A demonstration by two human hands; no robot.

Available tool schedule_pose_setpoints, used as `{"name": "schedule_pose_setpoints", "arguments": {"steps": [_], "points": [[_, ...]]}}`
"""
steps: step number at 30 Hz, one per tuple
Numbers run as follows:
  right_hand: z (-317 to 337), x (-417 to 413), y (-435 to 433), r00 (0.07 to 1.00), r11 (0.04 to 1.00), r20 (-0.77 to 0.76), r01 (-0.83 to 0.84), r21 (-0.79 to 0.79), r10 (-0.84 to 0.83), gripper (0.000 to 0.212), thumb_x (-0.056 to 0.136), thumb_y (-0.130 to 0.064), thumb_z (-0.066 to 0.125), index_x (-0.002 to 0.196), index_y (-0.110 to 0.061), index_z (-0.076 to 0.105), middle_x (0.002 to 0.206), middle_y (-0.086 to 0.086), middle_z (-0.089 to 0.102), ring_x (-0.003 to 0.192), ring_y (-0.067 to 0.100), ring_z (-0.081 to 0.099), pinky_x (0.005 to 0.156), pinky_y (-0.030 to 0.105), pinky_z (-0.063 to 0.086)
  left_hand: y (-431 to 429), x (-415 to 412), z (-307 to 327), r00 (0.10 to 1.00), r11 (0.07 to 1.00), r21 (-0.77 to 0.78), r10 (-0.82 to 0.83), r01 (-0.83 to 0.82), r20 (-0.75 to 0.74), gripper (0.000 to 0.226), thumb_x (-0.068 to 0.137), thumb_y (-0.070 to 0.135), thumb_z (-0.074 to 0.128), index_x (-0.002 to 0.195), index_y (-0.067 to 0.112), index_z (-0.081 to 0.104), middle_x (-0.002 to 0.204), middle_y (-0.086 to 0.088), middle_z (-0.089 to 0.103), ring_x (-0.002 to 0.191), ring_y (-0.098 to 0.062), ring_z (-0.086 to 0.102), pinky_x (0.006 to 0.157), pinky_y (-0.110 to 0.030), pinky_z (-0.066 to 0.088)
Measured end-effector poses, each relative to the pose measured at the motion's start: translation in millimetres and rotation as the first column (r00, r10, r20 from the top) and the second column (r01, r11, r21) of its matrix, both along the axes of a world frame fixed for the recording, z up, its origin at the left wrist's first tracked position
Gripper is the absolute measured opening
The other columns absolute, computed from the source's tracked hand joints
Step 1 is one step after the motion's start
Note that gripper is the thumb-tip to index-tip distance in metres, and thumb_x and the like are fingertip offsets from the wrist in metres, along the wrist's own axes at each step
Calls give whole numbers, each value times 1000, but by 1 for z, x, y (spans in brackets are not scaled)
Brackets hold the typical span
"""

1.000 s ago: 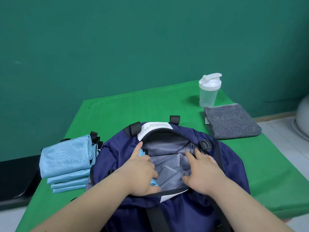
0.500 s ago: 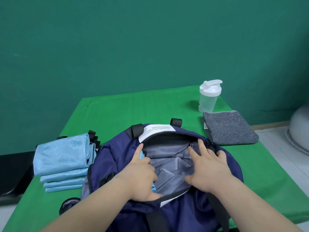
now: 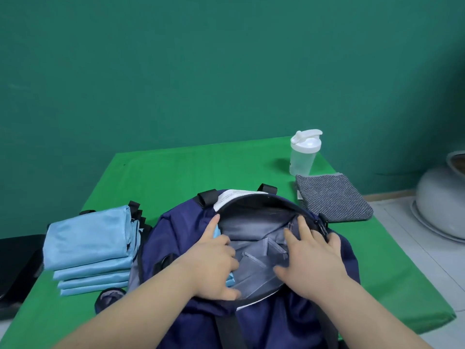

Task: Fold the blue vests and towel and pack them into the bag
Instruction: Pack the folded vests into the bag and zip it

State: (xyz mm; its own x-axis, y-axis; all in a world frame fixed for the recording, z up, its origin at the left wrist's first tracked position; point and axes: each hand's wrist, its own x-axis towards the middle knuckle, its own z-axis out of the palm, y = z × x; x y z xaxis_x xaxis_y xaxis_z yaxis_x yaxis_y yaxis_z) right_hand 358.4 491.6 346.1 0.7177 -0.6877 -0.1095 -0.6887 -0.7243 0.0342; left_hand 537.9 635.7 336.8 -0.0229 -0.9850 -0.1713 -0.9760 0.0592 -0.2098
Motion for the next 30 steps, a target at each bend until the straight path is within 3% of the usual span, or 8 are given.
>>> {"name": "schedule_pose_setpoints", "arguments": {"steps": [6, 9, 12, 14, 20, 23, 28, 30], "points": [[11, 12, 33, 982, 990, 130, -140, 30, 135, 69, 83, -63, 44, 146, -35, 38, 165, 2, 16, 148, 23, 21, 114, 60, -7, 31, -10, 14, 997, 981, -187, 37, -50, -72, 48, 82, 64, 42, 101, 30, 70, 100, 13, 62, 116, -15, 51, 116, -57, -11], [16, 22, 51, 940, 963, 279, -237, 128, 194, 62, 87, -56, 46, 145, -37, 41, 161, -5, 27, 147, 15, 24, 120, 51, 4, 58, -9, 22, 989, 943, -309, 90, -124, -121, 42, 83, 60, 45, 108, 36, 68, 107, 16, 63, 120, -14, 51, 117, -56, 4], [21, 40, 75, 839, 884, 479, -406, 232, 259, 60, 84, -53, 46, 141, -37, 49, 152, -15, 38, 142, 7, 31, 120, 30, 21, 99, 5, 28, 965, 890, -385, 182, -243, -190, 40, 81, 60, 51, 113, 40, 66, 118, 17, 63, 124, -12, 51, 117, -54, 27], [24, 57, 96, 767, 822, 577, -503, 269, 280, 62, 81, -56, 45, 140, -36, 52, 146, -21, 41, 138, -2, 32, 115, 16, 20, 133, 22, 30, 931, 847, -402, 260, -348, -257, 41, 82, 59, 52, 115, 40, 66, 122, 16, 62, 123, -11, 53, 111, -50, 36], [31, 127, 162, 632, 671, 722, -667, 323, 280, 49, 85, -40, 55, 133, -33, 59, 140, -21, 46, 133, -10, 36, 112, 14, 27, 219, 80, 32, 693, 613, -358, 487, -705, -531, 58, 82, 65, 41, 129, 38, 62, 139, 18, 49, 133, -3, 38, 112, -24, 29], [33, 175, 186, 666, 651, 712, -645, 401, 222, 41, 90, -30, 63, 130, -38, 60, 147, -21, 33, 131, -7, 37, 105, 6, 24, 239, 109, 30, 597, 518, -329, 524, -790, -608, 47, 91, 55, 54, 136, 40, 54, 148, 19, 36, 138, 1, 26, 110, -17, 22], [24, 244, 198, 765, 675, 644, -472, 567, -6, 39, 92, -24, 64, 130, -34, 61, 160, -5, 22, 83, 7, 51, 70, 3, 35, 242, 159, 22, 466, 413, -257, 559, -874, -686, 43, 97, 41, 58, 139, 40, 51, 159, 7, 23, 145, -10, 14, 116, -28, 18], [18, 257, 195, 825, 684, 558, -357, 636, -87, 41, 94, -25, 61, 135, -32, 60, 164, 1, 18, 82, 10, 62, 59, 0, 36, 240, 178, 14, 440, 427, -199, 592, -882, -675, 43, 97, 44, 56, 139, 43, 50, 161, 7, 17, 146, -13, 15, 117, -33, 20]]}}
